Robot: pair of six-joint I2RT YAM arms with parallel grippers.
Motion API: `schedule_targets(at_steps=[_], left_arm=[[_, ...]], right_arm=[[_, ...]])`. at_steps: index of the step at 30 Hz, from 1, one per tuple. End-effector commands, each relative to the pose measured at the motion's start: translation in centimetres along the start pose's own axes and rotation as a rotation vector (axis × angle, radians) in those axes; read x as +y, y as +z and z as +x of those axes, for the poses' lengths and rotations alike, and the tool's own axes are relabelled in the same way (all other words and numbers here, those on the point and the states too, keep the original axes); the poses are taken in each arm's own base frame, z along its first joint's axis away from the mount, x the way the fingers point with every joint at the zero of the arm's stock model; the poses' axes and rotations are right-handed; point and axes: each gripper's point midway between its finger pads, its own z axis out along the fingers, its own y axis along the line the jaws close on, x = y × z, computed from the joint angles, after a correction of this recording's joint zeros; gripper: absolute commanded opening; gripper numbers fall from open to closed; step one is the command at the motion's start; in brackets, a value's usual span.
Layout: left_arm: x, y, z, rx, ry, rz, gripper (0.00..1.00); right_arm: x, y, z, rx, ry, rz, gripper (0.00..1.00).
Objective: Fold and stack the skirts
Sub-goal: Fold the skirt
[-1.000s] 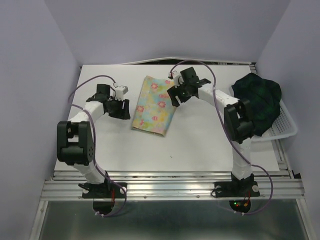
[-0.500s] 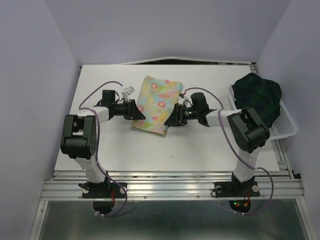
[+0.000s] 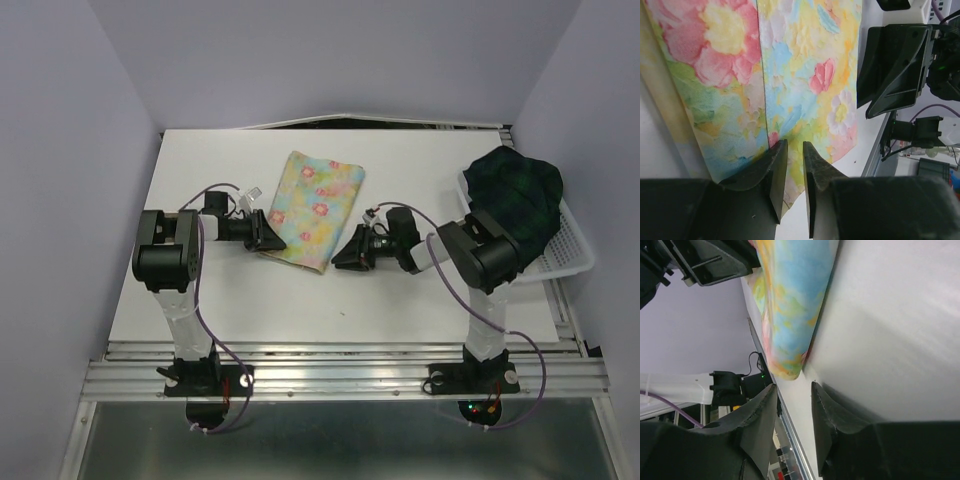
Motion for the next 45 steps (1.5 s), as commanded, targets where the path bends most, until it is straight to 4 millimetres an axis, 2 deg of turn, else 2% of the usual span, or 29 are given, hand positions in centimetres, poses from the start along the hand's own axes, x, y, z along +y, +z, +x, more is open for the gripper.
schedule_targets(at_steps=[1,4,6,9,15,19,22,25,28,30,31,33,35,38,39,41,42,45], left_arm=[[1.9,-0.5,-0.1,-0.004,0.035,-0.114,0.31],[2.0,-0.6,0.1,0.006,0.039,-0.12,0.29],[2.0,-0.7,0.1,0.01,0.042,-0.122,0.29],[2.0,-0.6,0.2,0.012,0.046,-0.122,0.29],[2.1,-0.6,0.1,0.014,0.038,-0.119,0.29],[2.2,-0.6,0.4,0.029,0.018,-0.124,0.29],[2.2,-0.7,0.5,0.034,0.016,-0.132,0.28],[2.3,-0.7,0.6,0.041,0.007,-0.139,0.27],[2.2,-0.6,0.6,0.042,0.021,-0.143,0.27],[2.2,-0.7,0.7,0.045,0.018,-0.145,0.27],[2.3,-0.7,0.7,0.047,0.019,-0.147,0.27],[2.2,-0.7,0.7,0.048,0.022,-0.146,0.27],[2.2,-0.7,0.7,0.051,0.028,-0.145,0.27],[2.2,-0.7,0.7,0.05,0.027,-0.147,0.27],[2.2,-0.7,0.6,0.049,0.026,-0.147,0.27],[2.2,-0.7,0.6,0.051,0.027,-0.147,0.27],[2.2,-0.6,0.6,0.052,0.029,-0.146,0.27],[2.2,-0.7,0.7,0.052,0.031,-0.145,0.27]], right_arm=[[7.0,-1.7,-1.3,-0.041,-0.113,-0.121,0.38],[10.3,-1.6,-3.1,-0.074,-0.145,-0.192,0.38],[11.2,-1.3,-4.0,-0.096,-0.156,-0.222,0.38],[10.0,0.0,-5.8,-0.122,-0.159,-0.206,0.38],[3.4,3.2,-8.0,-0.131,-0.126,-0.14,0.35],[-0.1,3.4,-10.1,-0.181,-0.063,-0.094,0.34],[-0.5,3.4,-10.0,-0.187,-0.064,-0.08,0.33],[1.4,3.0,-10.3,-0.187,-0.078,-0.104,0.34],[3.8,2.0,-12.6,-0.241,-0.119,-0.128,0.34],[4.7,1.0,-15.7,-0.319,-0.165,-0.107,0.35],[5.8,0.9,-16.9,-0.343,-0.207,-0.11,0.35],[5.5,0.1,-18.9,-0.388,-0.2,-0.091,0.35],[5.2,0.3,-20.3,-0.394,-0.195,-0.104,0.35],[4.5,0.5,-21.4,-0.404,-0.195,-0.102,0.35],[3.3,0.6,-21.9,-0.409,-0.18,-0.089,0.35],[2.5,0.7,-23.0,-0.42,-0.171,-0.079,0.35],[1.1,1.2,-23.0,-0.415,-0.154,-0.063,0.35],[-0.3,1.3,-24.4,-0.441,-0.166,-0.027,0.35]])
